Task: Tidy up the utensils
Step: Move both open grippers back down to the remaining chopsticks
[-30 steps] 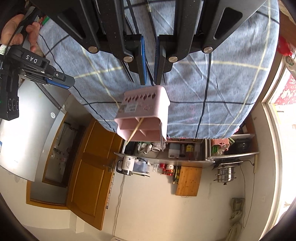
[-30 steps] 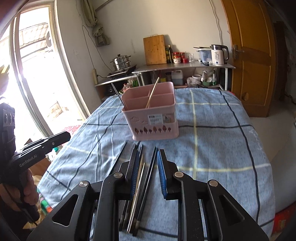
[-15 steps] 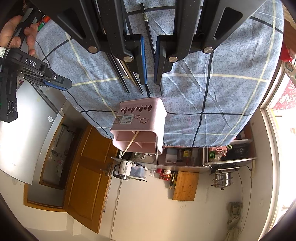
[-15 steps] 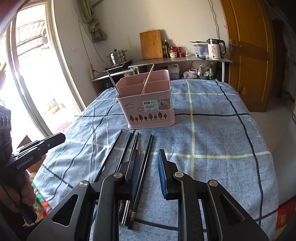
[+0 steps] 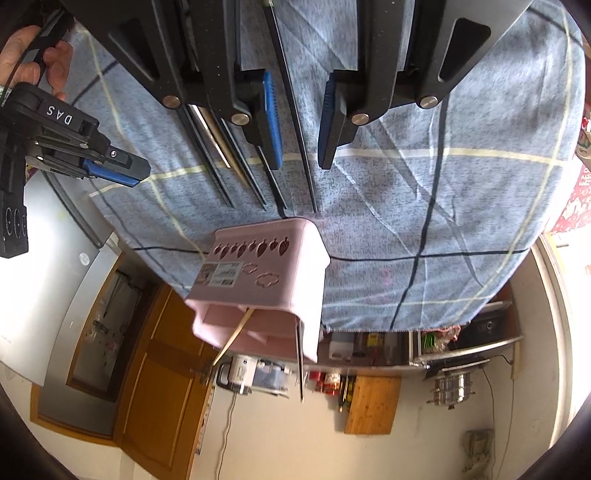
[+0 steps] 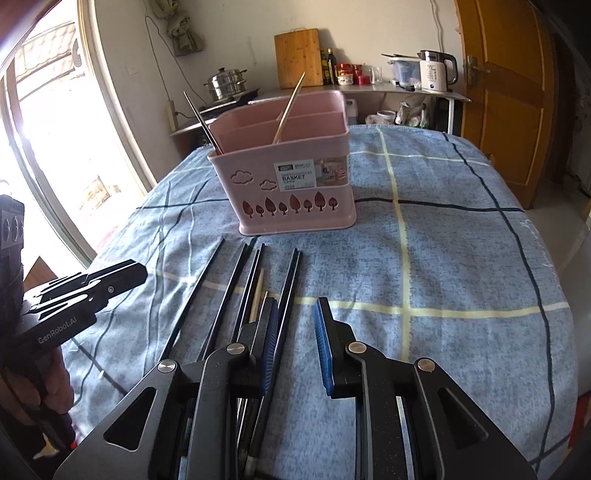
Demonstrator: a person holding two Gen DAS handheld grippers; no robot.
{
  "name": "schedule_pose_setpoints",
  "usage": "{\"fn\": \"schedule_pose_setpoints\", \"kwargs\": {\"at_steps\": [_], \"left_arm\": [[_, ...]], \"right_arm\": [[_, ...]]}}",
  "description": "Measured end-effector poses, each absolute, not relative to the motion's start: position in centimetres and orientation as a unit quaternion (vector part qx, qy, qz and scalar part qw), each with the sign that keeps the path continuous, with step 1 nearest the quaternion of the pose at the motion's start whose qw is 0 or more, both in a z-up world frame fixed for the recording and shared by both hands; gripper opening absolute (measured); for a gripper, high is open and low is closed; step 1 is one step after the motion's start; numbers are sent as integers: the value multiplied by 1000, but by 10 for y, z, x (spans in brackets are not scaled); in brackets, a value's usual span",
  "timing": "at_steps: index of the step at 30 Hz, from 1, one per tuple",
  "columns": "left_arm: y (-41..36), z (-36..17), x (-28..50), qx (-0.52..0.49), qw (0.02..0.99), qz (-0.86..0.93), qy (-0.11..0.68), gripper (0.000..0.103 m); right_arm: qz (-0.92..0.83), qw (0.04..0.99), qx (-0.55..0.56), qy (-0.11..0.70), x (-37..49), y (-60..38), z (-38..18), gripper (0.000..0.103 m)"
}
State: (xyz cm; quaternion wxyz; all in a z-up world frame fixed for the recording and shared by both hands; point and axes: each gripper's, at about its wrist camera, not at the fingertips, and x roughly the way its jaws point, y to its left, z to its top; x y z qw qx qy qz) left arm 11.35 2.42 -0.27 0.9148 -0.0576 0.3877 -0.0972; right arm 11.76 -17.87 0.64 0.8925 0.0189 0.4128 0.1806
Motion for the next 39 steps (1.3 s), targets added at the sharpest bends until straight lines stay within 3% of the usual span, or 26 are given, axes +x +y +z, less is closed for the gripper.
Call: {"fn": "schedule_pose_setpoints", "kwargs": {"at_steps": [14, 24, 27, 39], "left_arm": [[19, -43, 157, -57, 895, -94, 432, 19], [12, -56, 170, -41, 890, -87, 445, 19], [10, -55, 171, -33, 890, -83, 446, 19], [16, -52, 188, -32, 873, -84, 479, 16]], "right_arm": [[171, 866, -1, 470, 162, -152, -37, 20], [159, 867, -12, 472, 168, -149, -39, 17], [151, 867, -22, 474, 170, -150, -39, 7], [144, 851, 4, 506, 187, -158, -37, 7]]}}
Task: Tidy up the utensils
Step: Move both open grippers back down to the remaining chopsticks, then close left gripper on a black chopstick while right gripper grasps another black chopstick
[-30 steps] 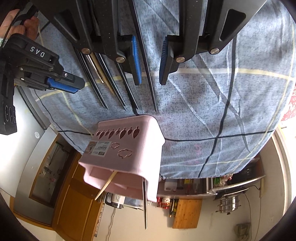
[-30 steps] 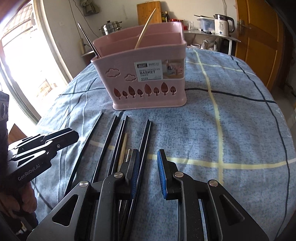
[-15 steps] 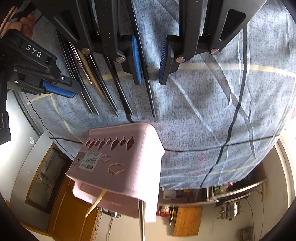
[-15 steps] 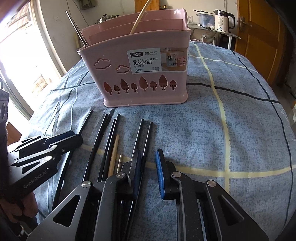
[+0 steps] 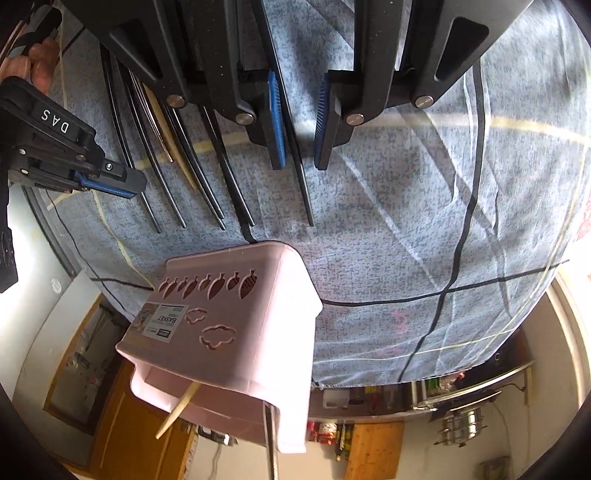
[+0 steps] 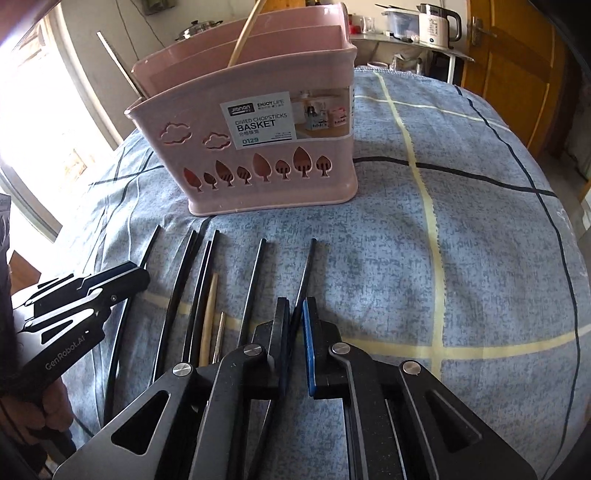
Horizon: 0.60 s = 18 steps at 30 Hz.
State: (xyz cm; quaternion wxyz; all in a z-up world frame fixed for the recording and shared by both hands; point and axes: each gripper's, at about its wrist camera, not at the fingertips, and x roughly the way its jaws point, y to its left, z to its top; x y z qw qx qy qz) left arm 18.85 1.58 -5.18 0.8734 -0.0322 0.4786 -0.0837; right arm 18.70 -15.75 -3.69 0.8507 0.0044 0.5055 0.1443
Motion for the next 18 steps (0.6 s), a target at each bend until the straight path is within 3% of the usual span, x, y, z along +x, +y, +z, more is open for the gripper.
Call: {"fn": "schedule_pose_setpoints", "kwargs": {"at_steps": [7, 9, 18], "left_arm": [[3, -51, 200, 11, 869, -80, 488, 16], [3, -50, 201, 13, 869, -76, 488, 8], [10, -19, 188, -23, 880, -93, 465, 4]], "right_arm": [[147, 847, 5, 511, 191, -156, -38, 7], [150, 847, 7, 510, 192, -157, -38, 6], [165, 861, 35, 479, 190, -173, -9, 5]]}}
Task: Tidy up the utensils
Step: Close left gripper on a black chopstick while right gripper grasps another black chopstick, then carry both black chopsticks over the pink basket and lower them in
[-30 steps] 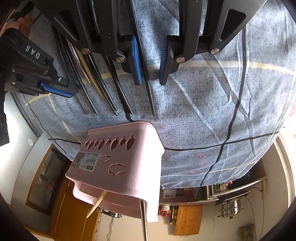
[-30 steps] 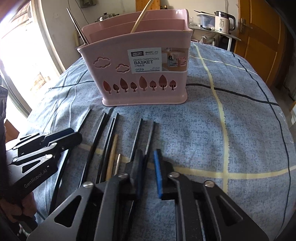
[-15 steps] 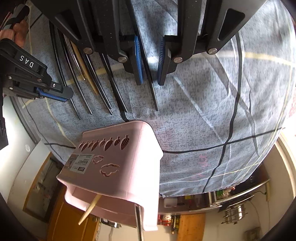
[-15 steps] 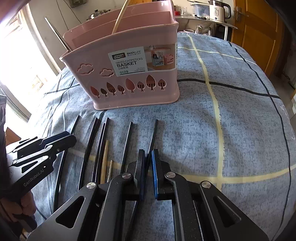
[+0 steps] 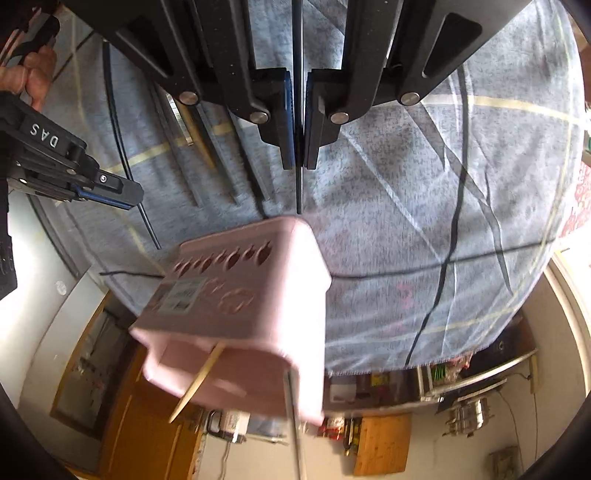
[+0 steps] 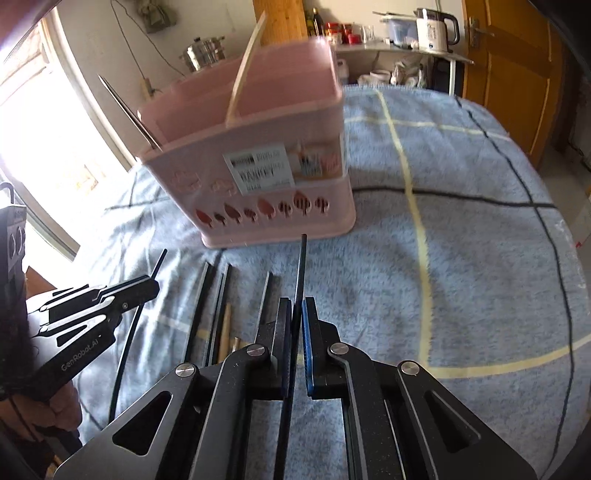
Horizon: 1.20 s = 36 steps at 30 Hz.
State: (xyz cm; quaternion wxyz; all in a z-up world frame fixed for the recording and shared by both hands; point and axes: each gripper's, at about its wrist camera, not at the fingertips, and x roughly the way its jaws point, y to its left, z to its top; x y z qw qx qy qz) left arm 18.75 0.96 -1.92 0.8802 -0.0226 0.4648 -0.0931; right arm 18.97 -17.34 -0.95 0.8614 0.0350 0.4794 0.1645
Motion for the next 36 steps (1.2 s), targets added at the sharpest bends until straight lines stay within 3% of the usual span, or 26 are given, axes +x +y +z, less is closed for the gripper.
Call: {"fn": "schedule_pose_setpoints", "kwargs": {"at_steps": [20, 36], "left_arm": [[22, 112, 171, -27, 932, -109, 344, 4], [17, 125, 126, -8, 938, -110, 330, 4]], "right_arm": [[185, 915, 42, 355, 181, -188, 97, 5], [187, 924, 39, 332, 133, -205, 112, 5]]}}
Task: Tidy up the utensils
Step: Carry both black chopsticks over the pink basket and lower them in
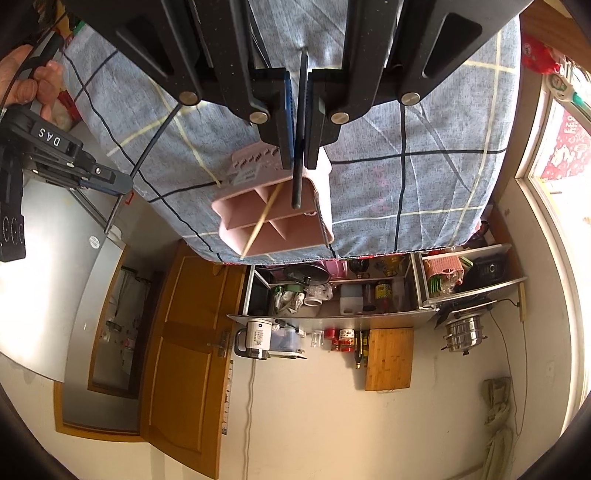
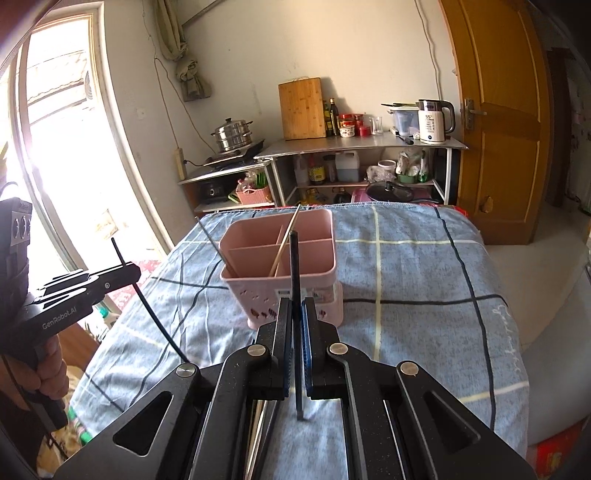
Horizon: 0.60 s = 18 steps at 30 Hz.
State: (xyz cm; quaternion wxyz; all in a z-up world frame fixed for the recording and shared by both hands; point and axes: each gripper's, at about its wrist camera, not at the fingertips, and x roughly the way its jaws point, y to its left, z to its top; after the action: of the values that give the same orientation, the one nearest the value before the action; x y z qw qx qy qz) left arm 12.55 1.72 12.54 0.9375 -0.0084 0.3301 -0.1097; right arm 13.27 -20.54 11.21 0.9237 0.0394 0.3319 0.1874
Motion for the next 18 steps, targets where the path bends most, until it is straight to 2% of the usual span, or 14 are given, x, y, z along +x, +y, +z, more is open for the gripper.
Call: {"fn": "schedule_pose_setpoints", "kwargs": {"at_steps": [9, 18], "left_arm": [[18, 126, 87, -7, 936, -108, 334, 5], [26, 133, 92, -24, 934, -104, 340, 4]], "right_arm": [[185, 924, 30, 333, 101, -212, 116, 5], [191, 927, 27, 322, 99, -210, 124, 5]]}}
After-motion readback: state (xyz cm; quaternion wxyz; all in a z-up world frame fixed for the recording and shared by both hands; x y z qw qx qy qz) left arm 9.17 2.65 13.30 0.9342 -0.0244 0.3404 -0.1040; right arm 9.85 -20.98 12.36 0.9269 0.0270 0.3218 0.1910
